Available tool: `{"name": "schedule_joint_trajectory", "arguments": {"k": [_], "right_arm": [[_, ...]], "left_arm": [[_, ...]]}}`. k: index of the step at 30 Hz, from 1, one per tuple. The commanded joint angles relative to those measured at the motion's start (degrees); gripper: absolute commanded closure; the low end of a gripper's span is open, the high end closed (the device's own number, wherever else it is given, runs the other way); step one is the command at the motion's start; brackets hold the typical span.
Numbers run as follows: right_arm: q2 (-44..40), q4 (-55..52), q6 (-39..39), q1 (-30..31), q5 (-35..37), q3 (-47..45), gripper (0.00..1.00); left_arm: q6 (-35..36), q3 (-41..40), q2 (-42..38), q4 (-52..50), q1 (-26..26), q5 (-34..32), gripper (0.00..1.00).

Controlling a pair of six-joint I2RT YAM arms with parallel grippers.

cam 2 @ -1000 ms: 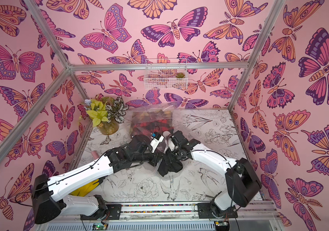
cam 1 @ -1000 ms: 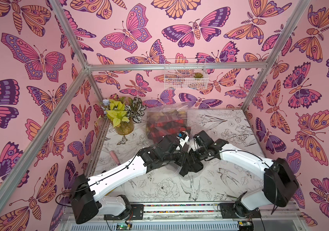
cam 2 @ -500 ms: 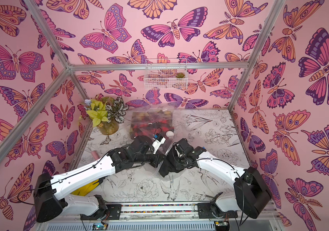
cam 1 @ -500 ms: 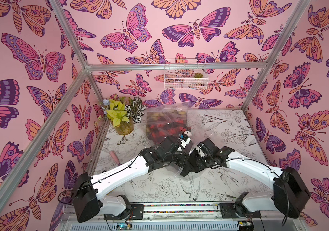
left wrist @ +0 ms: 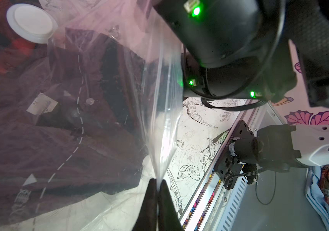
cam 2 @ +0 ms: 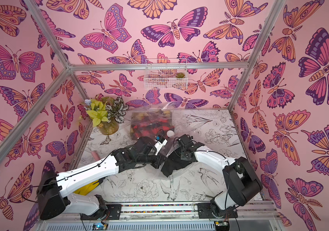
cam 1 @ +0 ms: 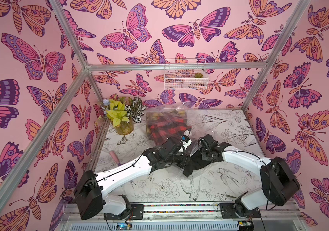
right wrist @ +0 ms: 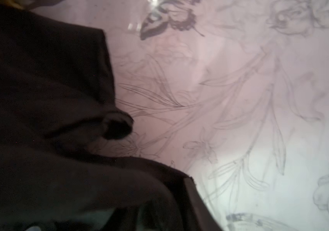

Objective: Place the folded shirt into the vacuum bag
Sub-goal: Place the shirt in the vacuum bag.

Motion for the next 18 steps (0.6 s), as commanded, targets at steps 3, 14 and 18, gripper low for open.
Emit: {"name": "schedule_joint_trajectory", "arguments": {"k": [3, 14, 18], "right_arm": [[-11.03, -6.96, 0.84, 0.04, -0.05, -1.16, 0.37], [-24.16, 1.48, 14.83, 5.07, -12.54, -12.59, 0.46], [-22.47, 13.41, 21.62, 6.95, -14.30, -17.03, 0.64]], "left_arm": [[0.35, 0.41, 1.43, -0.14, -0.28, 1.35, 1.00], [-0.84, 2.91, 2.66, 2.51, -1.63, 2.15, 1.00], [-0.88, 3.12, 3.47, 2.56, -2.03, 2.11, 1.00]]}}
